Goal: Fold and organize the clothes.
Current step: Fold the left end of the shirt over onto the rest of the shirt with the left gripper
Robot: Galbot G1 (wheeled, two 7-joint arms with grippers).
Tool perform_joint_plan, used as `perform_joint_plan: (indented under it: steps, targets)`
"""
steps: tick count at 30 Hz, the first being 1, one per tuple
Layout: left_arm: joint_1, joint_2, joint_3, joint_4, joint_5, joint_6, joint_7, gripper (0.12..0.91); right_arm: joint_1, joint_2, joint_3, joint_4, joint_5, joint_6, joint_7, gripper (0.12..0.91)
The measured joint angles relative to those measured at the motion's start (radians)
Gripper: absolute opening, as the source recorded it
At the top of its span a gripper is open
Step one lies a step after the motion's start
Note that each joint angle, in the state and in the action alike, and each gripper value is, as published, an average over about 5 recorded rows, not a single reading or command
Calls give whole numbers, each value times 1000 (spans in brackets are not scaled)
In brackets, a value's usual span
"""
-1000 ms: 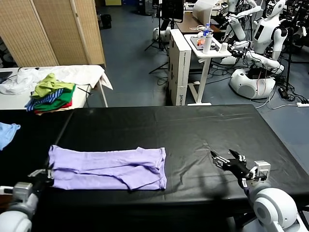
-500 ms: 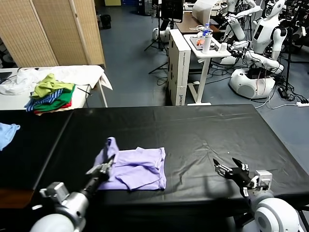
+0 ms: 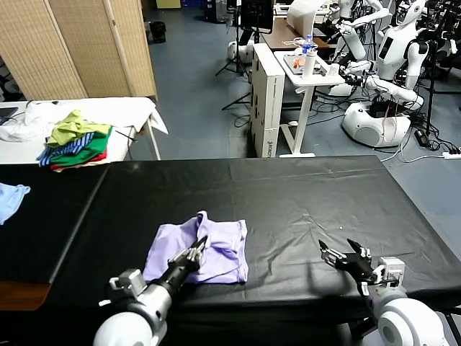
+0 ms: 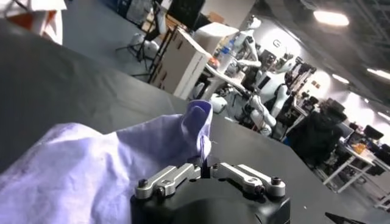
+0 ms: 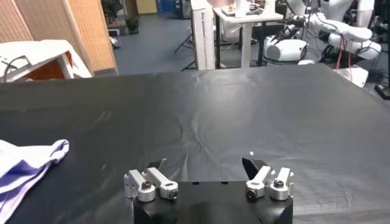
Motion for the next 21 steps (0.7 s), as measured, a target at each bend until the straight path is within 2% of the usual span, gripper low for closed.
perform_joint_plan:
  steps: [7,21]
  targets:
    - [-26,-12,27,27,27,-3,17,182,0,7,-5,-2,-6,0,0,907]
    - [-38,-24,42,83,67,-6,18,182,4,11,-9,-6,-13,-2,0,907]
